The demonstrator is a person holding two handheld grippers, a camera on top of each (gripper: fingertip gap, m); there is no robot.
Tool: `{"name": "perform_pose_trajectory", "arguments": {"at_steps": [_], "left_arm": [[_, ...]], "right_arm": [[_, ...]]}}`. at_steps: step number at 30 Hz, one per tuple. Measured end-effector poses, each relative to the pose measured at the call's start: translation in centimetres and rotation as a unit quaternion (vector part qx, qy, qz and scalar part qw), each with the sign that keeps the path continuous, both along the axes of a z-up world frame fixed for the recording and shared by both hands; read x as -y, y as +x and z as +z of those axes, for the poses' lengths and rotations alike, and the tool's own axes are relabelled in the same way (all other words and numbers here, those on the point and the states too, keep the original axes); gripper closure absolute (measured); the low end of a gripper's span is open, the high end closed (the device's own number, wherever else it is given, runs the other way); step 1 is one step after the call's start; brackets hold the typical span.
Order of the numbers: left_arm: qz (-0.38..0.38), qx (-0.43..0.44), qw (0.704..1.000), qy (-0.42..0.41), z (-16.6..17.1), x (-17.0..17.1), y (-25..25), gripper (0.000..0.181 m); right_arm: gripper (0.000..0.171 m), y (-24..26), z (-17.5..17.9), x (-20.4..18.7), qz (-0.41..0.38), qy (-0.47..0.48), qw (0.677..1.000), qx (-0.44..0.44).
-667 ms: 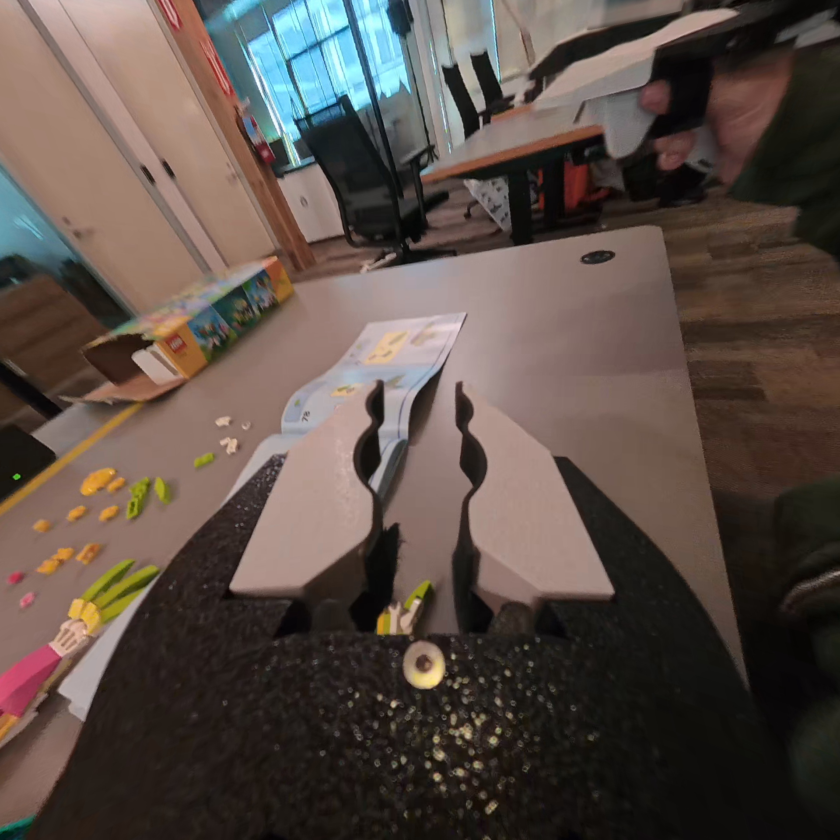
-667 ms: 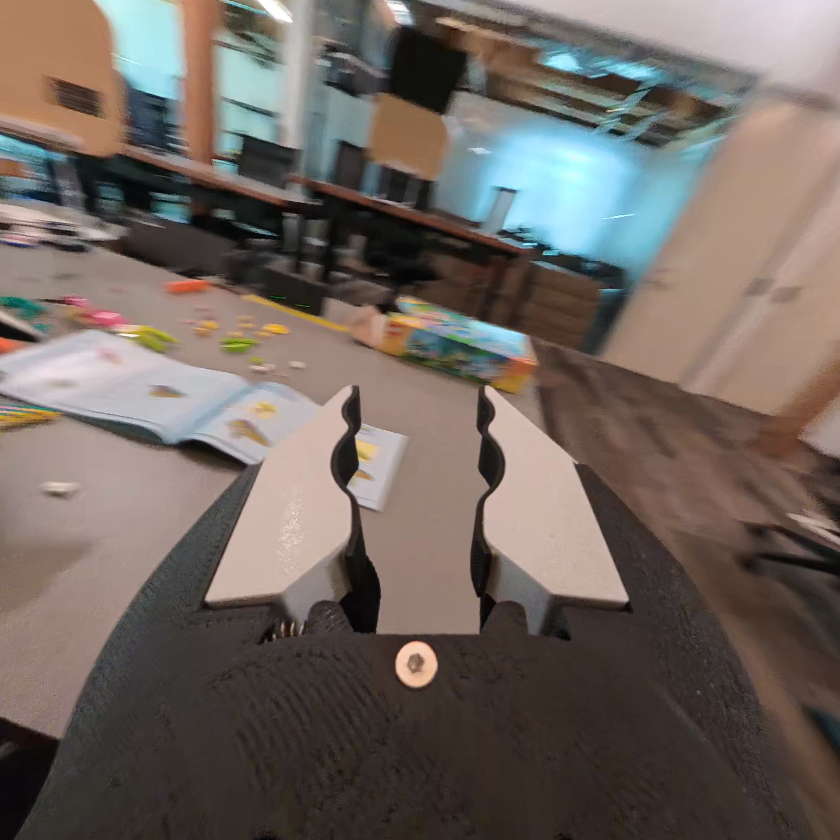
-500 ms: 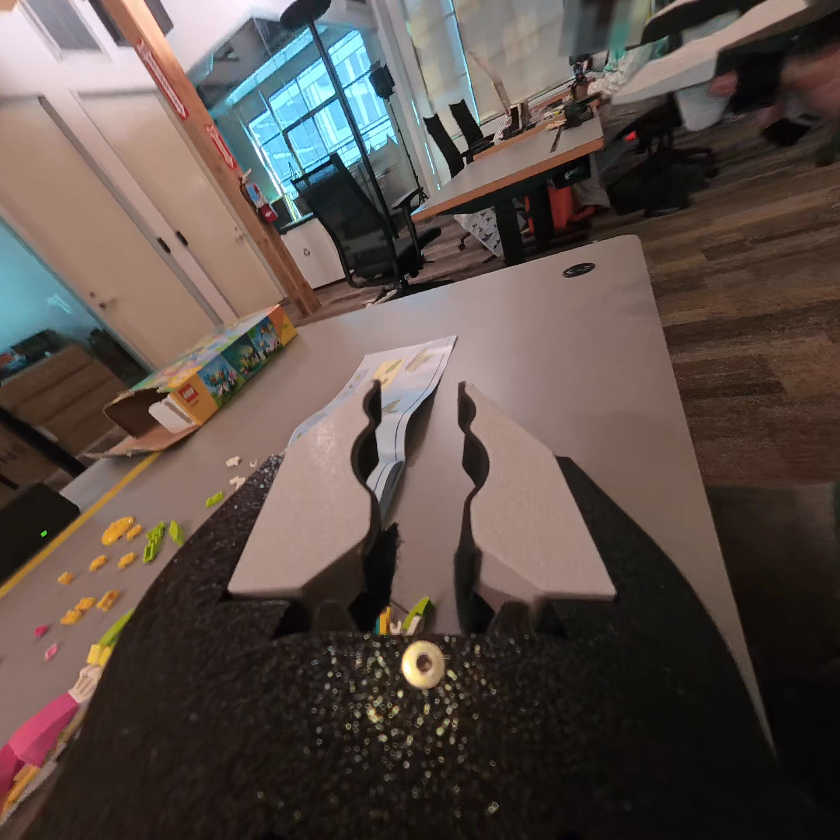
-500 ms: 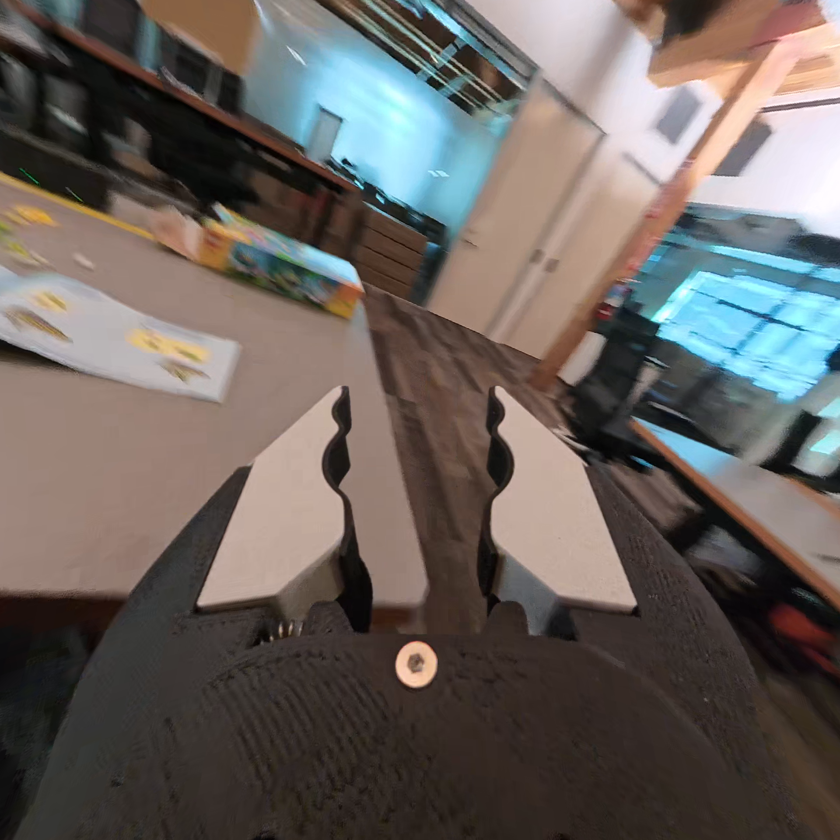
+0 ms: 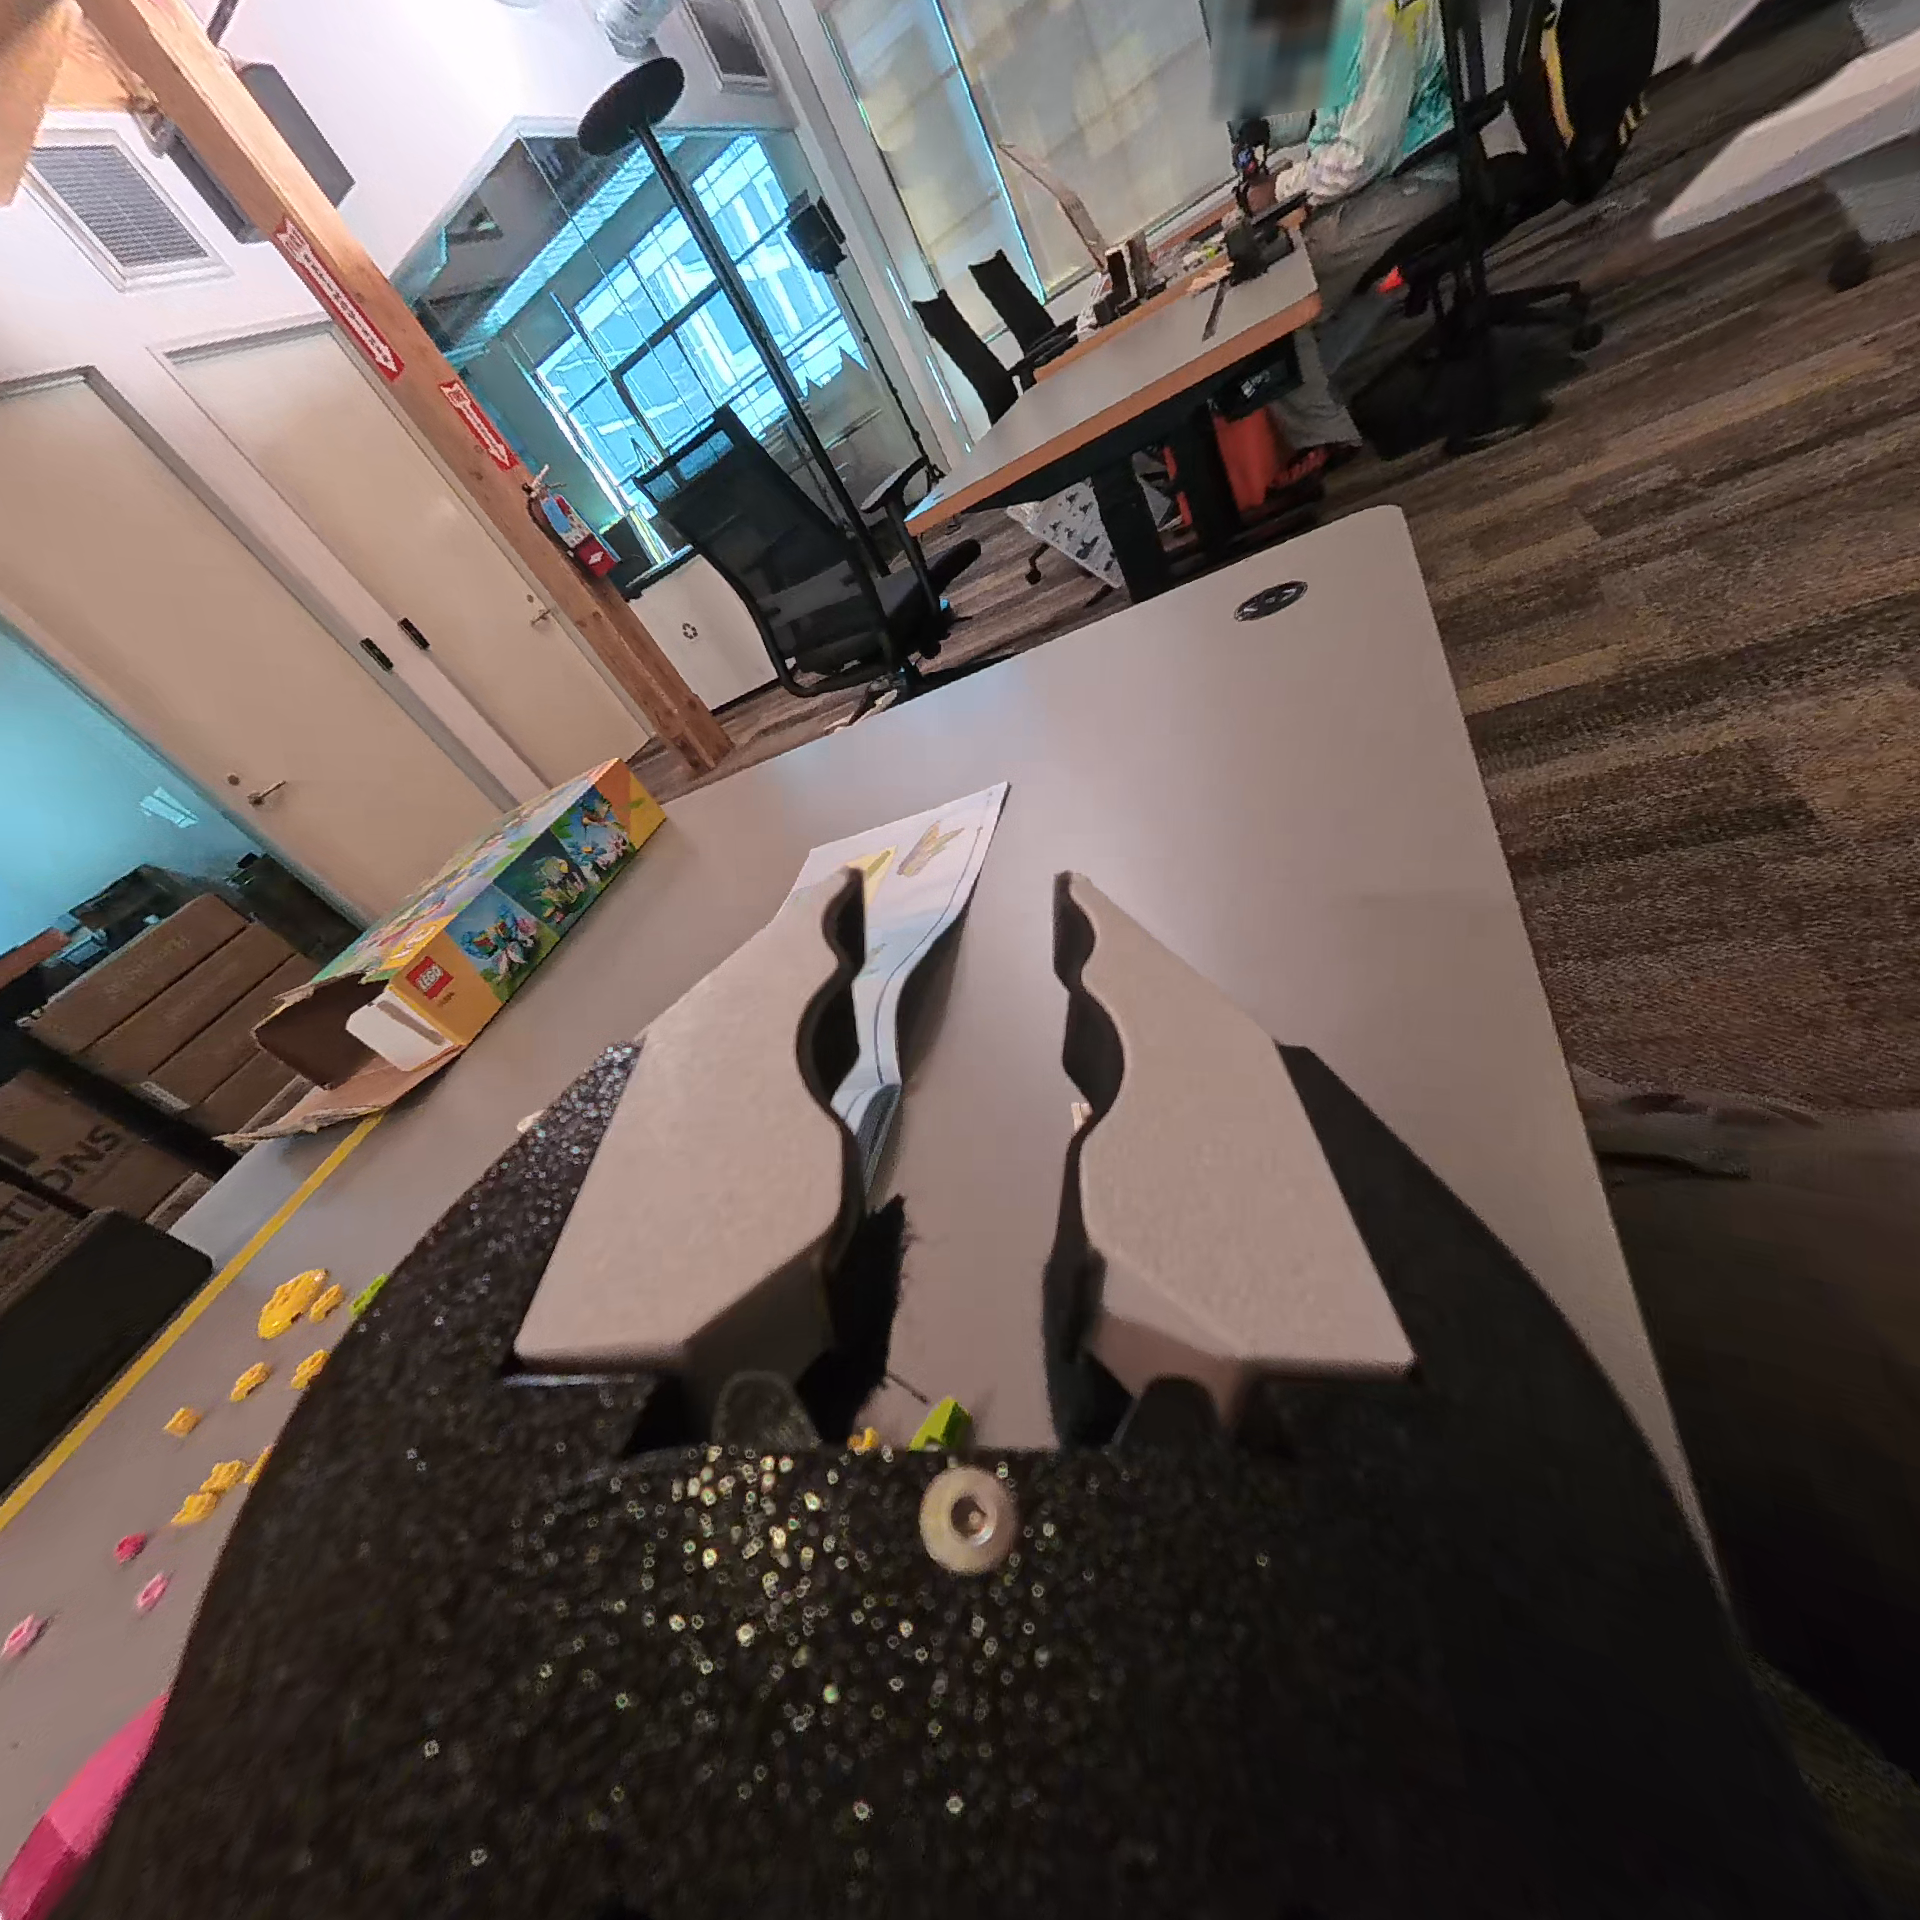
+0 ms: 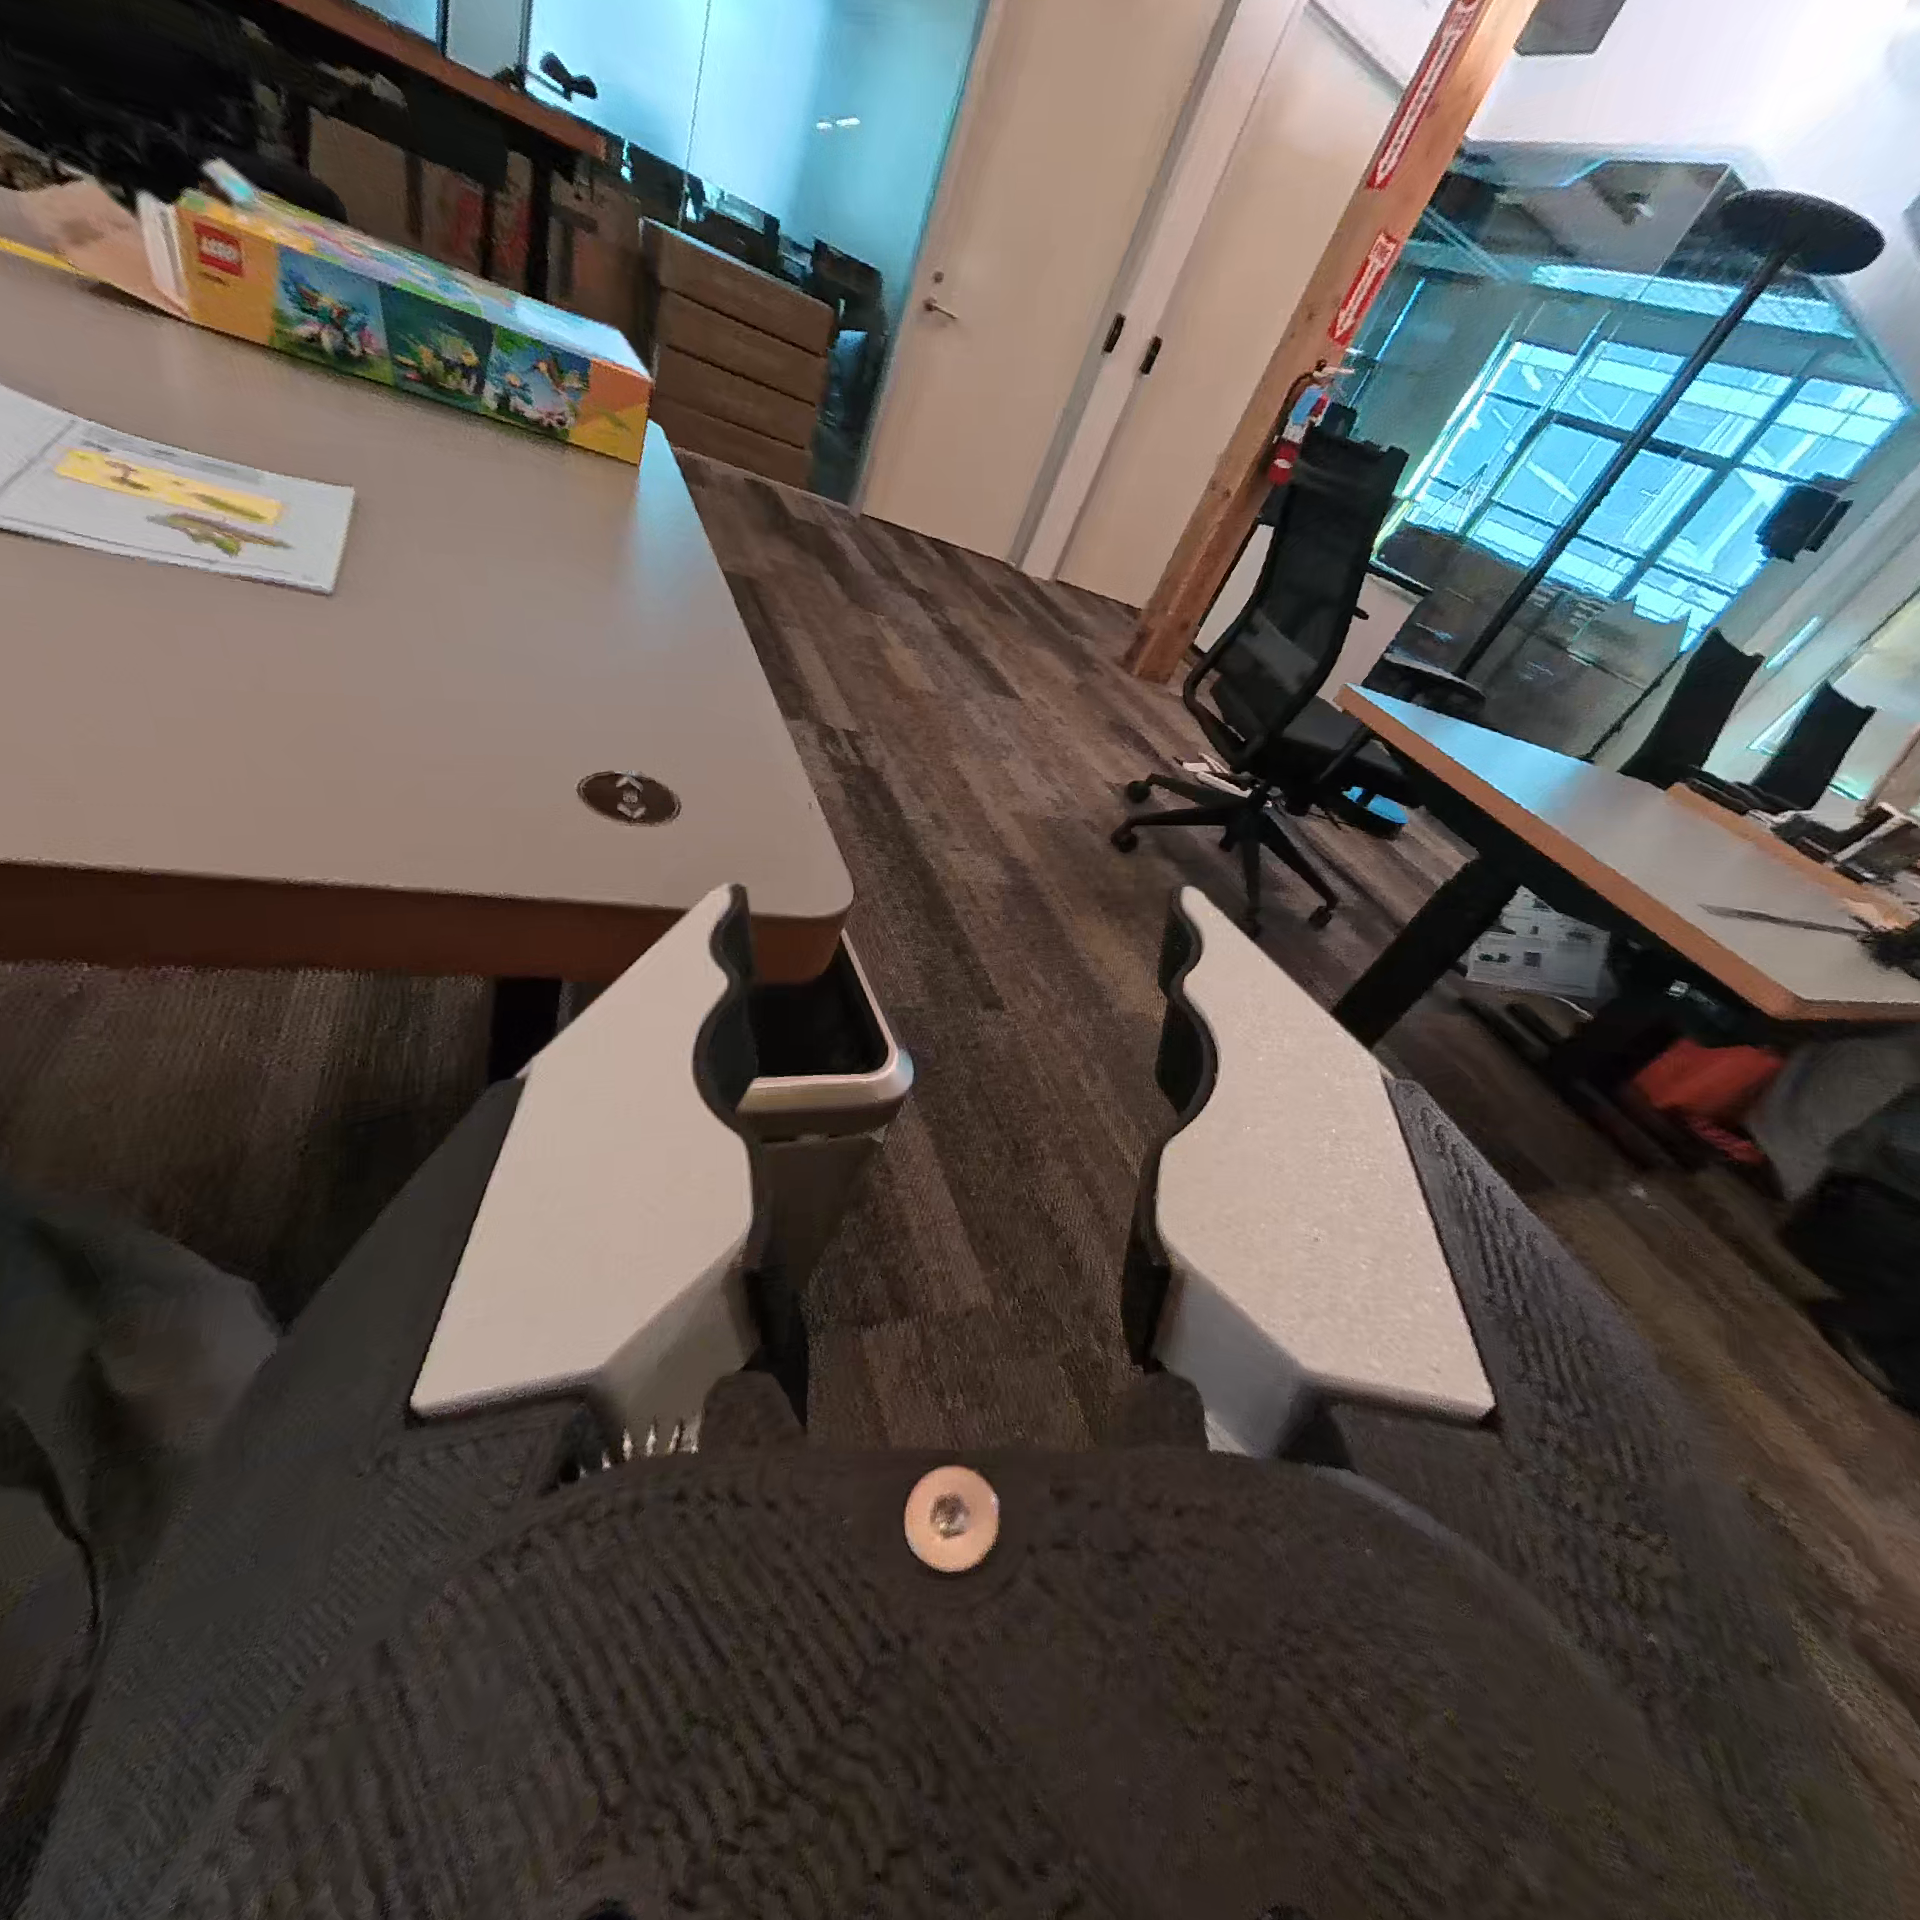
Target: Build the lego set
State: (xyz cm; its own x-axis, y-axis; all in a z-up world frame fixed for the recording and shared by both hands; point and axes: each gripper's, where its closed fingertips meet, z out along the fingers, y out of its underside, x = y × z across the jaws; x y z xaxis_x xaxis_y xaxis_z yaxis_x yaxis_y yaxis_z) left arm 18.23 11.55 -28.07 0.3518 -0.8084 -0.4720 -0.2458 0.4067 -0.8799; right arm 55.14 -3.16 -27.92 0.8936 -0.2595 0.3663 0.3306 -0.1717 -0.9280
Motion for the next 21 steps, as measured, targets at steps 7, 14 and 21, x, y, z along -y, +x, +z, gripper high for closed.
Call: {"name": "perform_pose_trajectory", "arguments": {"at_steps": [7, 14, 21], "left_arm": [[0.004, 0.001, 1.0, -0.006, -0.1, -0.2, 0.0, 0.147], [0.005, -0.003, 1.0, -0.007, -0.3, -0.2, 0.1, 0.147], [0.018, -0.024, 1.0, -0.009, -0.9, -0.6, 0.2, 0.146]], "right_arm": [[0.092, -0.9, -2.3, 6.3, -0.009, -0.041, 0.999, -0.018], [0.094, -3.0, -2.4, 11.4, -0.004, -0.051, 0.998, -0.027], [0.094, -4.2, -2.0, 13.7, 0.006, -0.031, 0.996, -0.077]]}}
